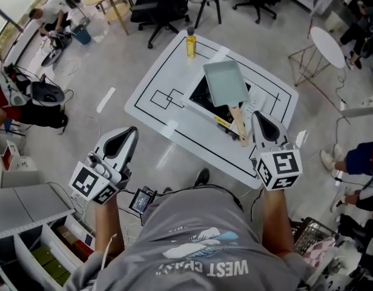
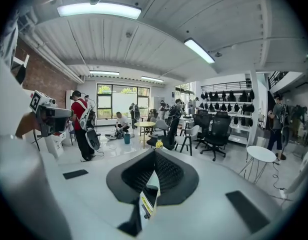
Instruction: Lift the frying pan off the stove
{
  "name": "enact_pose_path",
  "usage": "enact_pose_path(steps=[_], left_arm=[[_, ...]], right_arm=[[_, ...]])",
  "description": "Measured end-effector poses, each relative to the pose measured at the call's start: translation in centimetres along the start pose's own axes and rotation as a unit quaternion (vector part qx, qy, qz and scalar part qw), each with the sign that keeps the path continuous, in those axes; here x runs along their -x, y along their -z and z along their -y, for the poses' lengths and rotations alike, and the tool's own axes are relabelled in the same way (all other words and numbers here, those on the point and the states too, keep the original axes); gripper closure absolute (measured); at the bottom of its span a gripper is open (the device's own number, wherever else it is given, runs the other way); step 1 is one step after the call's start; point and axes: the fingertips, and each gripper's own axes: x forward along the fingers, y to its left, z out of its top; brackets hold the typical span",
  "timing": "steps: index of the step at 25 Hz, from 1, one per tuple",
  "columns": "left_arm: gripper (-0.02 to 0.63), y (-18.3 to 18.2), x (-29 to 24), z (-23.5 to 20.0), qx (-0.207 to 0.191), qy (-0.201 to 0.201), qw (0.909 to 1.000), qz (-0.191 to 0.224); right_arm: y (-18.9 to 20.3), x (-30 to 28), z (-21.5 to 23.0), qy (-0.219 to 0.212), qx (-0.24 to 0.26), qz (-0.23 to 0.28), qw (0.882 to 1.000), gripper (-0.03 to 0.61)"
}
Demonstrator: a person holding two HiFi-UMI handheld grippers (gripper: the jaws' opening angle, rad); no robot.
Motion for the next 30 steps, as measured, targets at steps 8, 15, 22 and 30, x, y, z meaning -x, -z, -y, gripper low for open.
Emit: enact_pose_path(steps=[8,15,22,30], left_arm=[[0.618,-0.3,-2.5,1.0,-0.010,-0.013,0.9999,-0.005],[0.618,0.1,-3.5,0.8,-0.009,-0.013,0.9998,-0.012],[0.618,0.1,-5.0,-0.3,-0.002,0.013,0.9998,-0.012],[0.618,-0.8,-9.2,-2.9,0.001,0.088,0.9961,0.002]], right_arm=[[0.4,-1.8,2.4,-0.023,-0.003,0.003,1.000,0.566],[1.2,-3.1,2.9,-0.031,-0.007,-0.008,0.999,0.564],[1.7,-3.7,2.9,-0.017,-0.012,-0.026,0.999,0.561],[1.7,-3.0,3.5,0.041,-0.022,-0.049,0.998,0.560]])
